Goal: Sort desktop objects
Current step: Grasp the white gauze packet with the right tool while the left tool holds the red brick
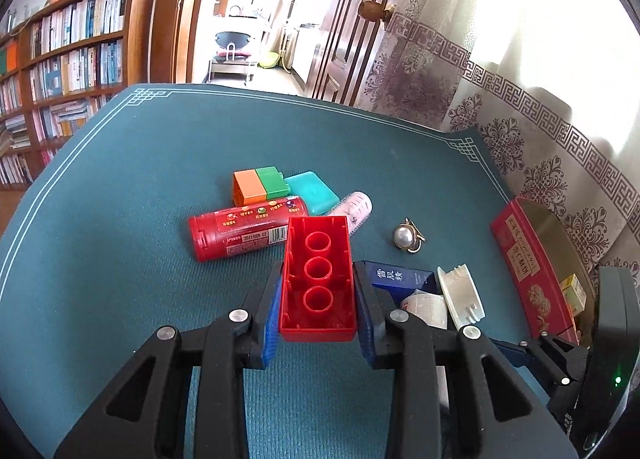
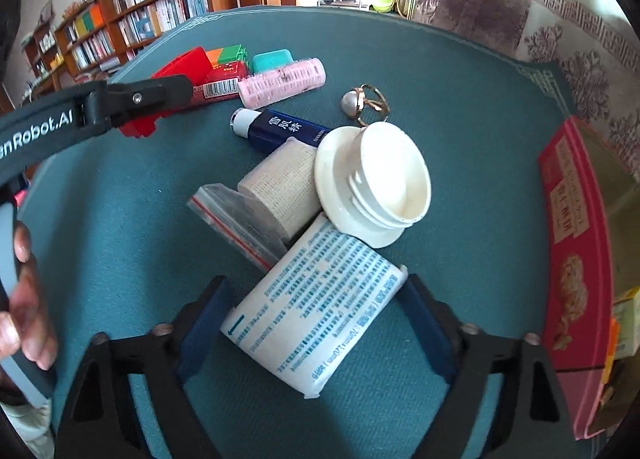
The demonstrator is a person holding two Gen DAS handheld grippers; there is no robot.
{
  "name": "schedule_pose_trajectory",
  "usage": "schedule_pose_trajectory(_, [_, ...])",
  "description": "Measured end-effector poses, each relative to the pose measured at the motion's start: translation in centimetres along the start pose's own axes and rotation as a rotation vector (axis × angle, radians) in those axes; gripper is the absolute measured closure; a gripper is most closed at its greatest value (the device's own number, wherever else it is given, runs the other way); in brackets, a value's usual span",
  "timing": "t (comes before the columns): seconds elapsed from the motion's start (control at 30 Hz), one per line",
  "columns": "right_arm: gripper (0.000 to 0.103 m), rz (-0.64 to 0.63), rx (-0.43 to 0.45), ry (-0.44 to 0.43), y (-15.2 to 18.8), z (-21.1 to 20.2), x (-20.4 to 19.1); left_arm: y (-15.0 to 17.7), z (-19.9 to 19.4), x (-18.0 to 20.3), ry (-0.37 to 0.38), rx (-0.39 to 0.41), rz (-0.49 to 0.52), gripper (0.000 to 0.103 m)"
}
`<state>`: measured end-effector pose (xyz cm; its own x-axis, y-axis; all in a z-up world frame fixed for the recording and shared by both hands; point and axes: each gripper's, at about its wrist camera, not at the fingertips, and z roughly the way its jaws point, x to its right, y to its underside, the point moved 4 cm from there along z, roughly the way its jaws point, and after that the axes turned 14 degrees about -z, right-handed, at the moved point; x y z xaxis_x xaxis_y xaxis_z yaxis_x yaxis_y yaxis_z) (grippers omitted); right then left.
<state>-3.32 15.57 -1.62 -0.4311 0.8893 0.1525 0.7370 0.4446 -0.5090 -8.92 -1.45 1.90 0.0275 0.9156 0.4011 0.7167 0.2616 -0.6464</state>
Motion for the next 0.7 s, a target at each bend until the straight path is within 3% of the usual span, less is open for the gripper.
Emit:
schedule_pose_trajectory(0.07, [0.036,0.004,0.003,-0.004,0.4,-0.3,0.2,0.1,0.0,-0.1,-0.002,-0.001,-0.002,0.069])
schedule_pose_trajectory(0.17, [0.038,0.021,0.016,-0.017,1.0,-0.9,0.5,0.1,0.0,0.0,-0.003,0.001,-0.003,0.069])
schedule_pose_trajectory(0.7, [0.038,0.098,0.197,0.024,1.3,-6.6,1.4,0.3,-0.6,1.0,0.020,0.035,0.023,0.069])
